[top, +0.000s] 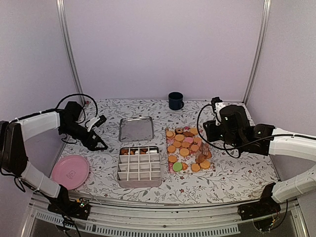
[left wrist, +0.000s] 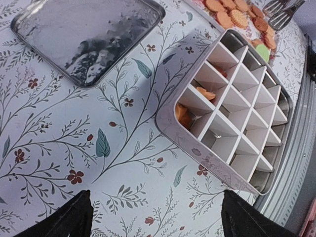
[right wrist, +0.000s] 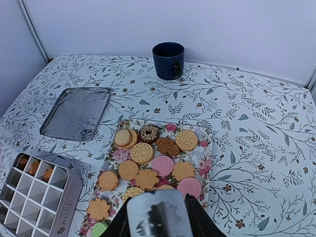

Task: Pack the cookies
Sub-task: Pick up the fake cookies from the plate.

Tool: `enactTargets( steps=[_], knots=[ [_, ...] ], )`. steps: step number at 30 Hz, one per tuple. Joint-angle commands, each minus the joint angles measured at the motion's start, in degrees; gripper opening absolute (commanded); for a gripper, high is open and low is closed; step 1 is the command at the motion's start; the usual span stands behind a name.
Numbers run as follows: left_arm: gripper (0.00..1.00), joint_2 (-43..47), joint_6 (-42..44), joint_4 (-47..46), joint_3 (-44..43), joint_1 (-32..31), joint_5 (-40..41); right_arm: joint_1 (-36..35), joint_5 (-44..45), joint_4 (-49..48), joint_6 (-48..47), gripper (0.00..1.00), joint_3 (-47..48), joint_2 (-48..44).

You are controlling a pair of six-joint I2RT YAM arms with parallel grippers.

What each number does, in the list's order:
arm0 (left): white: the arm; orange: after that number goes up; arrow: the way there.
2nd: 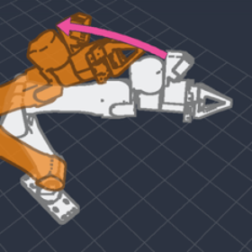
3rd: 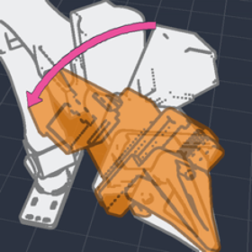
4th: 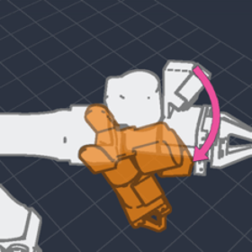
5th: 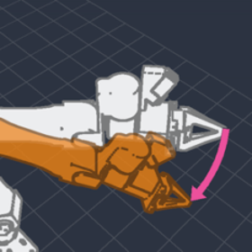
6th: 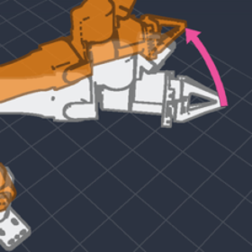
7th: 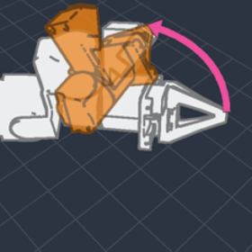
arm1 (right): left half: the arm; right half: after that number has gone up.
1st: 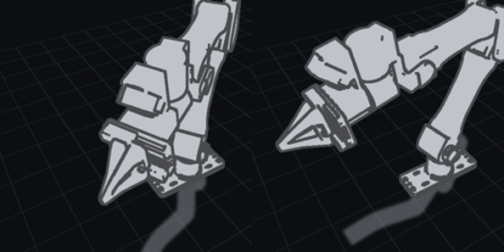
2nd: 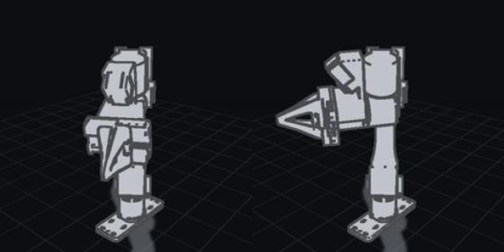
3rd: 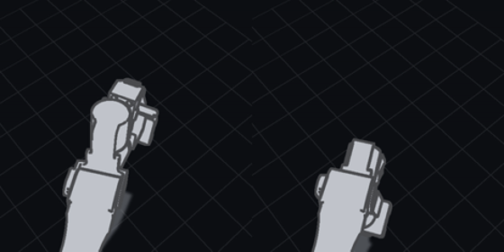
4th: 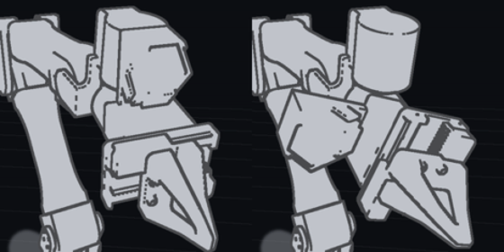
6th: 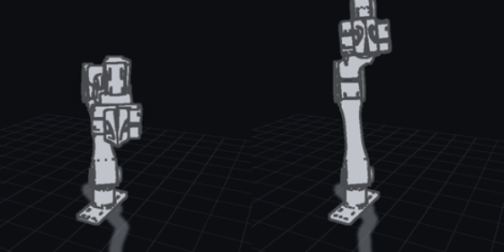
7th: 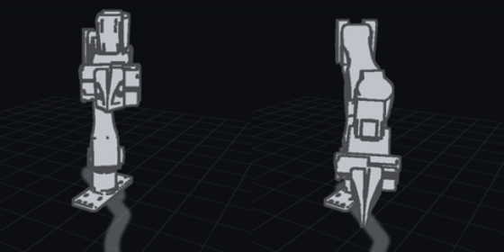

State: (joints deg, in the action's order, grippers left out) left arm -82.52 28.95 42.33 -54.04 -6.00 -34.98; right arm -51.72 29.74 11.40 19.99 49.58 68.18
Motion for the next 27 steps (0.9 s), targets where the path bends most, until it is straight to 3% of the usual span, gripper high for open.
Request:
enactTargets(
  steps=[1, 19, 27],
  knots=[
    [0.91, -0.3, 0.8, -0.2, 0.1, -0.6, 0.4, 1.7, 0.3, -0.6, 0.9, 0.33, -1.2, -1.5],
    [0.91, 0.3, 0.6, -0.4, 0.1, -0.5, 1.1, 2.4, -9.0, -5.1, 3.2, 0.26, -3.6, 2.2],
    [0.91, 0.1, 0.3, -0.6, 0.0, -0.5, 1.1, 2.4, -6.9, -4.3, 2.5, 0.30, -2.2, 4.3]
  ],
)
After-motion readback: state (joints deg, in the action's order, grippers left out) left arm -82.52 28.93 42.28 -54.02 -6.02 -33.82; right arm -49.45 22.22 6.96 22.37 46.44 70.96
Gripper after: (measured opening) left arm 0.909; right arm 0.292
